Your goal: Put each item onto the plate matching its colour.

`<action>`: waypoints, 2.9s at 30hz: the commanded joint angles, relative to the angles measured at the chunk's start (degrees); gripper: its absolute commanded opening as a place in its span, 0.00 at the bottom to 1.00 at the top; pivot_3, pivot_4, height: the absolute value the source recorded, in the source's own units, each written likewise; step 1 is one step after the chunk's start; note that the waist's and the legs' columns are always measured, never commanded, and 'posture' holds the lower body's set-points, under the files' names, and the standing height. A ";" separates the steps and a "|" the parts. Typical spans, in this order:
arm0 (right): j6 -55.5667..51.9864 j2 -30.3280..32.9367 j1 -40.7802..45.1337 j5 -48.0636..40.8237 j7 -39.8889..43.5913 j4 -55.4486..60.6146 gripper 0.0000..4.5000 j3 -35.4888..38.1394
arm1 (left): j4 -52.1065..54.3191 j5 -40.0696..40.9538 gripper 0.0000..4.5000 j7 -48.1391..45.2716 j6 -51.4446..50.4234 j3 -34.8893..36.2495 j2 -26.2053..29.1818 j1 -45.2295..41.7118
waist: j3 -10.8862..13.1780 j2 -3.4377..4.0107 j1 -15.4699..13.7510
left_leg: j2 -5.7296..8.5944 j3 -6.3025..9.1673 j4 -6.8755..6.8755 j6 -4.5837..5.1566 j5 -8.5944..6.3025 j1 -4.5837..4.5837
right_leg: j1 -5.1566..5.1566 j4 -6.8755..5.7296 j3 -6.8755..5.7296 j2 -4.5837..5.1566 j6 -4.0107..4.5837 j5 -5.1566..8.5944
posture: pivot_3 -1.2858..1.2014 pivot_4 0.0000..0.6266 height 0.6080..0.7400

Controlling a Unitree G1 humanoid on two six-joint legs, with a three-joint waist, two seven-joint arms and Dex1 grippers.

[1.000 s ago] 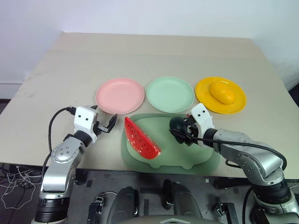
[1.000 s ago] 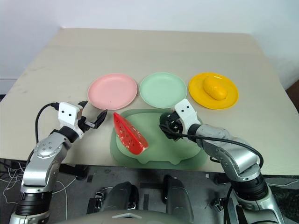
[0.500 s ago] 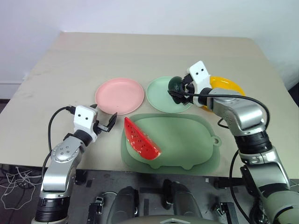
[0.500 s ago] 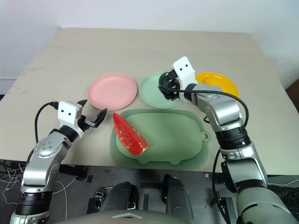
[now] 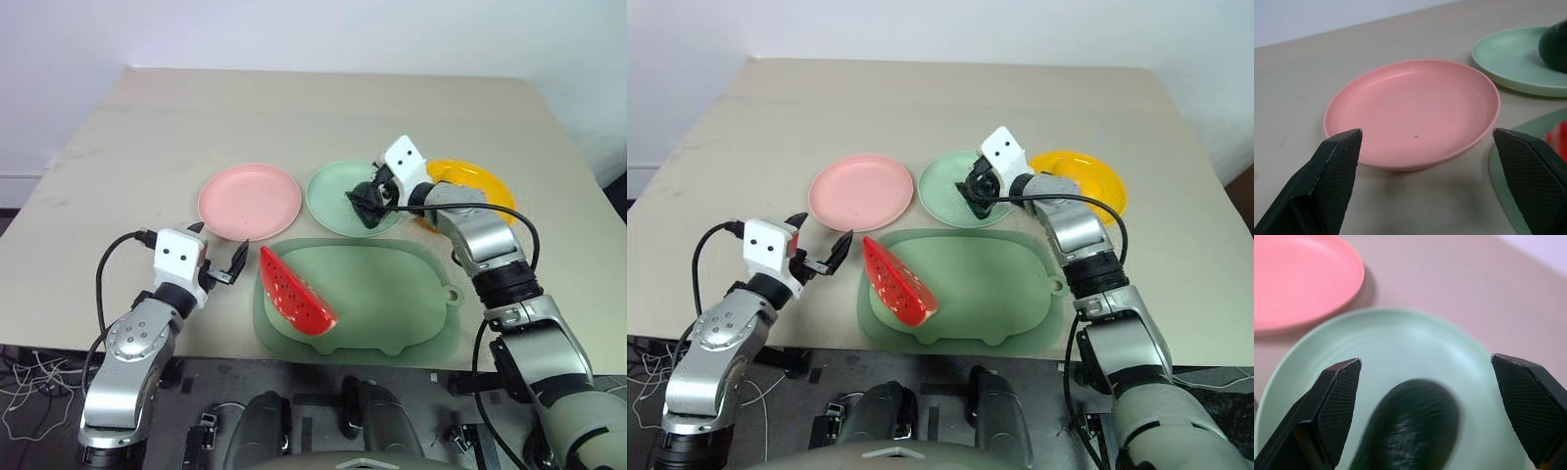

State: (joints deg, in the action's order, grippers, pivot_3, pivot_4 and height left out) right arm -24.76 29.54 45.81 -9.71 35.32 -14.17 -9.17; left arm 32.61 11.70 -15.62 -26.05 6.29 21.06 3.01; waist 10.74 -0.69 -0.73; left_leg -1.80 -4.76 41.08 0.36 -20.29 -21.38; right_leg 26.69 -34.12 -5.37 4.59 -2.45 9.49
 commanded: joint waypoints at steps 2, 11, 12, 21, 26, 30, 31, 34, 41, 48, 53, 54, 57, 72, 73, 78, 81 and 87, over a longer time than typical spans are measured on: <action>-13.61 6.30 -6.49 -14.78 9.91 22.69 0.99 8.33 | 3.32 0.55 1.00 -0.13 -0.72 2.51 1.03 1.13 | 0.00 0.00 -0.03 | 0.00 0.06 -0.01 0.01 -0.01 -0.03 | 0.00 0.02 -0.04 0.01 0.00 0.00 | 0.52 0.24 1.00; -18.37 7.10 -15.73 -16.23 7.03 33.63 0.99 8.54 | 14.14 17.10 1.00 3.08 -22.28 6.28 -0.62 -8.36 | 0.01 -0.03 0.00 | -0.01 0.07 0.08 0.00 0.00 0.03 | -0.04 0.01 -0.04 -0.02 0.01 0.02 | 0.52 0.24 1.00; -18.40 6.70 -15.91 -15.99 6.35 33.25 0.99 8.63 | 16.57 20.77 1.00 5.11 -26.70 6.58 -2.07 -10.44 | 0.01 -0.04 -0.06 | 0.00 0.07 0.10 0.00 0.00 0.00 | -0.05 0.01 -0.03 0.00 0.00 0.01 | 0.52 0.24 1.00; -15.17 6.20 -15.19 -12.62 3.10 23.93 0.99 10.21 | 25.76 32.57 1.00 15.38 -63.69 7.86 -11.78 -21.17 | 0.00 -0.09 0.14 | 0.16 0.13 0.10 -0.04 0.02 0.11 | -0.20 -0.01 0.00 -0.06 -0.02 0.01 | 0.52 0.24 1.00; -12.72 6.32 -14.12 -11.11 3.15 19.45 0.99 10.29 | 24.71 32.53 1.00 20.29 -66.45 7.35 -15.01 -20.49 | 0.01 -0.10 0.09 | 0.20 0.16 0.10 -0.06 0.04 0.11 | -0.21 0.01 0.00 -0.07 -0.01 0.01 | 0.52 0.24 1.00; -11.74 6.04 -14.52 -10.41 3.26 19.00 0.99 9.78 | 23.33 33.05 1.00 23.43 -66.45 5.34 -14.94 -17.98 | 0.00 -0.08 0.09 | 0.20 0.17 0.08 -0.08 0.04 0.11 | -0.20 0.01 0.01 -0.06 -0.01 0.01 | 0.52 0.24 1.00; -11.57 6.00 -14.68 -10.22 3.27 18.97 0.99 9.67 | 23.13 33.07 1.00 24.08 -66.45 4.80 -14.60 -17.64 | -0.01 -0.08 0.08 | 0.19 0.17 0.08 -0.08 0.04 0.13 | -0.22 0.00 0.01 -0.06 -0.01 0.01 | 0.52 0.24 1.00; -11.34 5.80 -14.99 -9.82 3.04 18.90 0.99 9.55 | 23.31 33.86 1.00 24.91 -66.45 4.88 -15.33 -17.74 | -0.01 -0.07 0.07 | 0.20 0.17 0.08 -0.07 0.04 0.21 | -0.30 0.01 0.01 -0.06 0.00 0.02 | 0.52 0.24 1.00; -11.36 4.96 -16.02 -9.19 2.26 19.34 0.99 9.66 | 21.30 32.81 1.00 25.27 -66.45 5.33 -13.23 -21.07 | -0.01 -0.07 0.04 | 0.21 0.17 0.09 -0.08 0.04 0.20 | -0.30 0.01 0.01 -0.06 0.00 0.02 | 0.52 0.24 1.00; -11.44 4.36 -15.96 -8.92 1.51 19.32 0.99 9.74 | 15.03 28.62 1.00 22.10 -65.24 2.99 -10.33 -27.93 | -0.01 -0.08 0.05 | 0.23 0.19 0.08 -0.10 0.06 0.14 | -0.25 0.02 0.00 -0.07 0.00 0.01 | 0.52 0.24 1.00; -11.52 4.58 -16.09 -9.02 1.17 19.57 0.99 10.38 | 14.26 27.35 1.00 19.24 -65.20 3.19 -9.86 -30.06 | 0.00 -0.09 0.05 | 0.23 0.18 0.08 -0.10 0.06 0.11 | -0.23 0.02 0.00 -0.06 0.00 0.01 | 0.52 0.24 1.00; -11.54 4.60 -16.13 -9.03 1.08 19.62 0.99 10.43 | 14.56 27.22 1.00 18.64 -65.53 3.28 -9.74 -30.27 | 0.00 -0.09 0.05 | 0.23 0.18 0.08 -0.10 0.06 0.12 | -0.23 0.02 0.00 -0.06 0.00 0.02 | 0.52 0.24 1.00; -11.56 4.57 -16.31 -9.09 0.93 19.72 0.99 10.54 | 15.64 28.03 1.00 17.01 -66.39 4.86 -10.18 -31.12 | 0.00 -0.09 0.03 | 0.23 0.18 0.08 -0.11 0.06 0.11 | -0.23 0.02 0.00 -0.06 0.00 0.01 | 0.52 0.24 1.00; -10.42 3.98 -14.97 -8.78 1.44 17.61 0.99 9.61 | 19.14 47.53 1.00 31.10 -66.45 8.40 -13.42 -23.53 | 0.00 -0.09 0.00 | 0.22 0.19 0.09 -0.13 0.07 0.12 | -0.24 0.00 0.01 -0.02 -0.01 0.01 | 0.52 0.24 1.00; -10.35 3.93 -14.84 -8.73 1.45 17.49 0.99 9.55 | 18.89 49.04 1.00 32.49 -66.45 8.46 -14.19 -23.12 | 0.00 -0.09 0.00 | 0.22 0.20 0.09 -0.13 0.07 0.13 | -0.24 0.00 0.01 -0.02 -0.01 0.01 | 0.52 0.24 1.00; -9.99 3.44 -14.08 -8.49 1.34 17.14 0.99 9.35 | 16.11 54.49 1.00 38.64 -66.45 7.31 -15.27 -21.05 | 0.00 -0.09 0.00 | 0.23 0.20 0.08 -0.13 0.07 0.14 | -0.25 0.00 0.01 -0.02 -0.01 0.01 | 0.52 0.24 1.00; -9.86 3.37 -14.06 -8.40 1.13 17.22 0.99 9.71 | 14.98 57.76 1.00 42.68 -66.45 7.37 -16.08 -18.99 | 0.00 -0.09 0.01 | 0.23 0.21 0.08 -0.15 0.09 0.15 | -0.24 -0.01 0.01 -0.04 0.00 0.01 | 0.52 0.24 1.00; -9.87 3.37 -14.53 -8.32 0.46 17.71 0.99 10.19 | 11.86 62.09 1.00 49.14 -66.45 8.42 -16.89 -18.78 | 0.00 -0.09 -0.02 | 0.25 0.21 0.09 -0.15 0.09 0.16 | -0.27 0.00 0.00 -0.02 0.00 0.01 | 0.52 0.24 1.00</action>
State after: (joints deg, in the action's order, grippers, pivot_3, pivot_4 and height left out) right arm -35.75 32.89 30.33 -18.21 36.23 2.10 -0.92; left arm 44.54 71.83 32.12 -92.03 14.36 3.99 -15.51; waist 10.74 -0.78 -0.75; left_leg -1.55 -4.55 41.16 0.20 -20.20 -21.23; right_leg 26.42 -34.12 -5.37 4.57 -2.45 9.50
